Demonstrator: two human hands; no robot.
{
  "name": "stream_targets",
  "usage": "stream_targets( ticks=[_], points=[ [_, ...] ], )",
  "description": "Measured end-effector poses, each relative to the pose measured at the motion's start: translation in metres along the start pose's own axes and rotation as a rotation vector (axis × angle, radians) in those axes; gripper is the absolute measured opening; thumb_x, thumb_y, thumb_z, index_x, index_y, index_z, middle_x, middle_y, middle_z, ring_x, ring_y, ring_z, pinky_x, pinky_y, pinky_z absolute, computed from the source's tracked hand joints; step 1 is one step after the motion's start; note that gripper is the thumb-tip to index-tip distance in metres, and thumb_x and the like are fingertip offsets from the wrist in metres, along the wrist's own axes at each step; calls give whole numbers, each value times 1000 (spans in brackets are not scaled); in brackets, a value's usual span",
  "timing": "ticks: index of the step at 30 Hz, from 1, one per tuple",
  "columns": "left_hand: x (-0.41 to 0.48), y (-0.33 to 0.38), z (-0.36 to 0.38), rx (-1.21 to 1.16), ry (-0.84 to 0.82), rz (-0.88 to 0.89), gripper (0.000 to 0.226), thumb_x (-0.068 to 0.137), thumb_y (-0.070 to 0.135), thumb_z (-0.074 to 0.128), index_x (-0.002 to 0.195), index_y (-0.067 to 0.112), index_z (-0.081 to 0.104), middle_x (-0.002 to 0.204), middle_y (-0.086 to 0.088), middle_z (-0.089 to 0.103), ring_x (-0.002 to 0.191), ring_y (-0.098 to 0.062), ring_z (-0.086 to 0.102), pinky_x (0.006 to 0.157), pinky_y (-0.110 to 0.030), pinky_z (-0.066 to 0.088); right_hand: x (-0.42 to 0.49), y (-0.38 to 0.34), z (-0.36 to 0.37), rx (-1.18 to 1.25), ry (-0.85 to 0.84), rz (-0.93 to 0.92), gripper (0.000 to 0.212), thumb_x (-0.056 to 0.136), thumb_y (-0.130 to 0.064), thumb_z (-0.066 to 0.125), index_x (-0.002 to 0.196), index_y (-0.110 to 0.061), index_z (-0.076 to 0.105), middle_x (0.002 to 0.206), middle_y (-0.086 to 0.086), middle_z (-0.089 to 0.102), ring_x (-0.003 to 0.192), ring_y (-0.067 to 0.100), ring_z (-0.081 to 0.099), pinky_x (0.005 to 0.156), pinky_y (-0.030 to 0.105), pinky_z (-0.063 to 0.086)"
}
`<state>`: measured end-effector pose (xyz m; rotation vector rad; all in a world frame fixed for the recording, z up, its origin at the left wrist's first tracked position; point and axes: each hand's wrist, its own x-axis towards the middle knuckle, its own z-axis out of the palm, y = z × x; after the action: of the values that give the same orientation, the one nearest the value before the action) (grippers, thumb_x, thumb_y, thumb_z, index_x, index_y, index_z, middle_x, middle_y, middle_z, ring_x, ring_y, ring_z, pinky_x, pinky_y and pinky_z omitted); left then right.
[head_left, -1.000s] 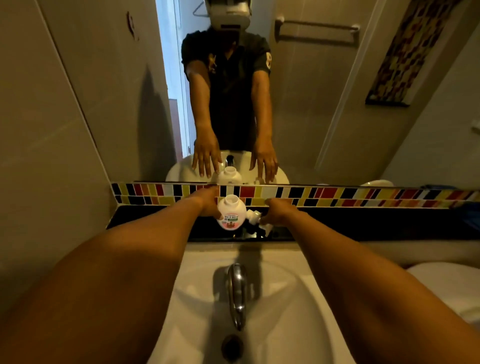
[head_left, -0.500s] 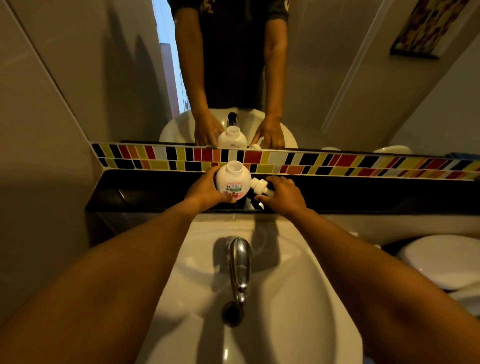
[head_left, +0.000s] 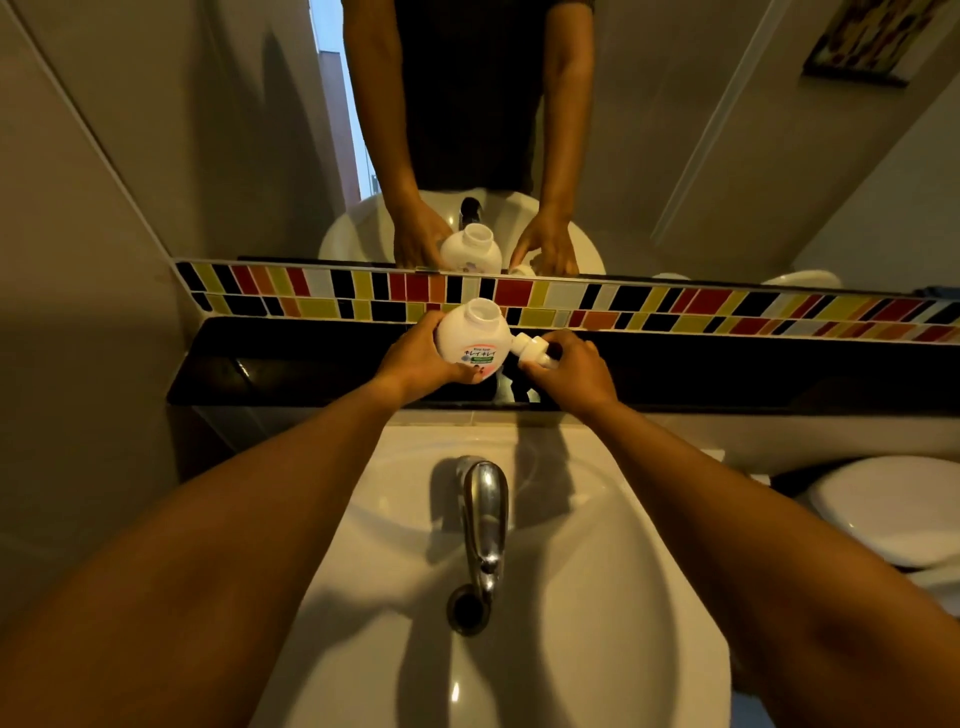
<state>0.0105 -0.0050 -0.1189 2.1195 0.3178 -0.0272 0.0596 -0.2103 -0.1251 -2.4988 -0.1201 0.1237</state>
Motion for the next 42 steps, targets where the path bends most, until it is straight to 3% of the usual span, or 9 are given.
stream_targets(
  ticks=[5, 9, 17, 21, 31, 39, 42],
  points=[
    [1, 4, -23, 135, 8, 50, 83, 61, 25, 90, 132, 25, 47, 137, -6, 48, 118, -28, 55, 92, -41, 53, 7, -5, -25, 190, -101, 27, 52, 77, -32, 79, 122, -16, 57, 113, 9, 66, 94, 24, 67, 77, 39, 60],
    [-1, 9, -42, 328, 15, 58, 85, 63, 26, 89, 135, 26, 44, 140, -9, 42, 123, -34, 50, 98, -46, 50, 4, -9, -52, 234, -137, -17, 48, 79, -23, 79, 122, -13, 58, 111, 5, 64, 99, 19, 62, 84, 34, 54],
    [-10, 26, -62, 525, -28, 116, 81, 66, 24, 87, 135, 27, 43, 144, -8, 37, 126, -36, 48, 100, -50, 48, -8, -25, -79, -1, -213, -163, 55, 79, -21, 79, 129, -18, 57, 123, 6, 63, 111, 22, 60, 93, 37, 49],
    [-15, 36, -58, 547, -56, 167, 82, 68, 21, 86, 137, 28, 42, 149, -8, 34, 128, -36, 47, 101, -50, 47, -16, -39, -80, -93, -223, -229, 54, 80, -21, 78, 130, -19, 57, 126, 6, 64, 116, 24, 60, 99, 40, 48],
    [-26, 53, -48, 526, -64, 173, 82, 67, 22, 86, 136, 27, 43, 145, -7, 36, 127, -34, 48, 102, -49, 46, -23, -61, -79, -207, -202, -320, 54, 78, -26, 78, 129, -19, 60, 123, 7, 67, 113, 26, 61, 96, 43, 51],
    [-29, 60, -44, 479, -81, 171, 81, 67, 21, 86, 136, 26, 45, 145, -8, 37, 128, -34, 47, 103, -48, 45, -25, -70, -75, -157, -192, -359, 58, 77, -20, 79, 131, -17, 58, 124, 6, 64, 112, 23, 59, 90, 34, 49],
    [-30, 59, -44, 462, -82, 164, 80, 68, 20, 86, 136, 25, 45, 145, -8, 38, 128, -35, 47, 103, -48, 45, -22, -68, -77, -72, -214, -295, 48, 75, -23, 81, 118, -22, 59, 111, -1, 63, 101, 18, 59, 80, 28, 47]
  ],
)
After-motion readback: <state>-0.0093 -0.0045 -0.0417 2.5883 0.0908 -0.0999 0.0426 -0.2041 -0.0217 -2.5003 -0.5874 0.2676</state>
